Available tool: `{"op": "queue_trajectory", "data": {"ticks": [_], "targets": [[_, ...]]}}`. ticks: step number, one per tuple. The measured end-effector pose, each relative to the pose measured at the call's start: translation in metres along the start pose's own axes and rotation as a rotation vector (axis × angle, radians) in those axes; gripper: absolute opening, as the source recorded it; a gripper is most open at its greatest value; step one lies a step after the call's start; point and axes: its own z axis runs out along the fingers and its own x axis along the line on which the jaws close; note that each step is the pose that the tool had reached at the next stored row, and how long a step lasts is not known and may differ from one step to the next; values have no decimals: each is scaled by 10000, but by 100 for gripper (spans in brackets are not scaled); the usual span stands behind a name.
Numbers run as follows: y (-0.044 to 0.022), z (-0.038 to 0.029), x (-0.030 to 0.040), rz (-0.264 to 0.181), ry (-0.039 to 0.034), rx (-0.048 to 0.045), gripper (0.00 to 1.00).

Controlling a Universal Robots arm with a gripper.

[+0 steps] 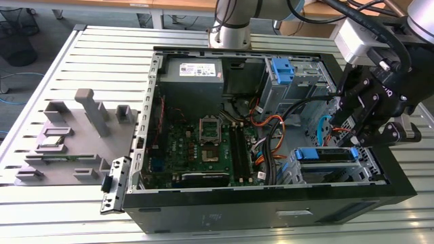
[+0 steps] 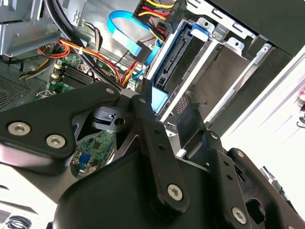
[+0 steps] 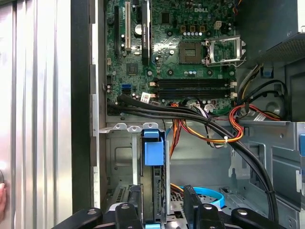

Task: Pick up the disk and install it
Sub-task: 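Insert the first disk wire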

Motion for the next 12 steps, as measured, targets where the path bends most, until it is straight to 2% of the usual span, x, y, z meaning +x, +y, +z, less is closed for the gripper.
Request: {"op": "queue_trajectory", "data": {"ticks": [5,12], "targets": [[0,-21,-4,0,-4,0,48],[2,-18,-48,0,-2,0,48]]}}
